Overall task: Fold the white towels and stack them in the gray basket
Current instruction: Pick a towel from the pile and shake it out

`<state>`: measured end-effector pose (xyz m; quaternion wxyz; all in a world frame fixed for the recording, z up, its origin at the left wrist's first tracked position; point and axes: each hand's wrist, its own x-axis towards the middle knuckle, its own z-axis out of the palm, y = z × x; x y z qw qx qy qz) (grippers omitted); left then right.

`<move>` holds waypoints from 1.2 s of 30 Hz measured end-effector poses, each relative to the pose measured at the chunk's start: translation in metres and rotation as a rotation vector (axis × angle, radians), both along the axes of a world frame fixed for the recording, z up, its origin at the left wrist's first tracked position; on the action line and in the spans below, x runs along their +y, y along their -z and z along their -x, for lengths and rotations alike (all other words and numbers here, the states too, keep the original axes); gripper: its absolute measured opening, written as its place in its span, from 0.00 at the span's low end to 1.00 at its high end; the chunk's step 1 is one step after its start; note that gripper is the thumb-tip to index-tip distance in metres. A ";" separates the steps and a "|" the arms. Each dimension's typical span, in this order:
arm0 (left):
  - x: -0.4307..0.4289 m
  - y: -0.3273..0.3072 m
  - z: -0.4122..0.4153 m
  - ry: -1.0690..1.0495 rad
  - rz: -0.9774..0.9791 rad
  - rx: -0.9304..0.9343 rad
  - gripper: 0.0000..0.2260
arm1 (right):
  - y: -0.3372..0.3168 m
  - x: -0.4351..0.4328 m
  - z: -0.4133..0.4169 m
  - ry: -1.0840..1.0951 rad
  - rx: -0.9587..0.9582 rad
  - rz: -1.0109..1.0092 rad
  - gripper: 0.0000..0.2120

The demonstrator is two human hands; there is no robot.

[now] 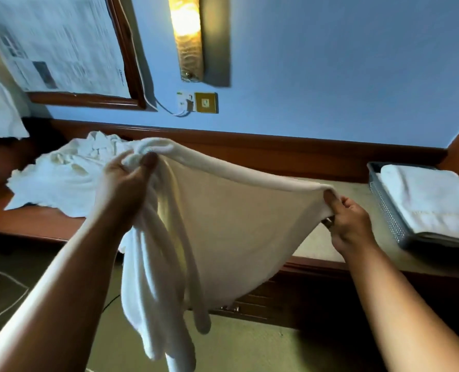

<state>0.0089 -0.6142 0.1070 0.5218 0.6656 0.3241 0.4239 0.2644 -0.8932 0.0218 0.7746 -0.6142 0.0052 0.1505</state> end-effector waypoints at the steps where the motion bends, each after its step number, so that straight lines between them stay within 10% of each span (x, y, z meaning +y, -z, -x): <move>1: -0.004 -0.003 0.001 0.077 -0.090 0.078 0.05 | -0.010 0.002 0.002 0.053 0.016 -0.081 0.03; 6: -0.019 -0.011 -0.006 0.503 -0.607 0.408 0.08 | -0.068 0.021 0.037 0.025 -0.240 -0.255 0.07; 9: -0.020 -0.023 -0.014 0.531 -0.716 0.346 0.18 | -0.091 0.039 0.076 -0.252 -0.611 0.106 0.04; 13: -0.029 -0.040 -0.013 0.681 -0.852 0.260 0.17 | -0.093 0.068 0.115 -0.631 -0.845 0.518 0.31; 15: -0.026 -0.043 -0.008 0.697 -0.889 0.218 0.17 | -0.081 0.083 0.127 -0.668 -0.917 0.544 0.21; 20: -0.011 -0.005 -0.008 0.531 -0.522 0.017 0.11 | -0.079 0.093 0.135 -0.297 -0.866 0.315 0.03; 24: -0.001 0.082 0.007 0.786 -0.273 0.516 0.05 | -0.098 0.081 0.123 0.001 -0.728 0.241 0.05; 27: 0.032 0.135 0.024 0.591 -0.206 0.654 0.09 | -0.107 0.061 0.114 0.136 -0.715 0.327 0.09; 32: 0.067 0.100 0.028 0.313 -0.177 0.380 0.08 | -0.092 0.037 0.120 -0.053 -0.705 0.843 0.11; 36: 0.030 0.020 0.014 0.639 -0.483 0.201 0.05 | -0.067 0.067 0.151 -0.378 -0.731 0.952 0.28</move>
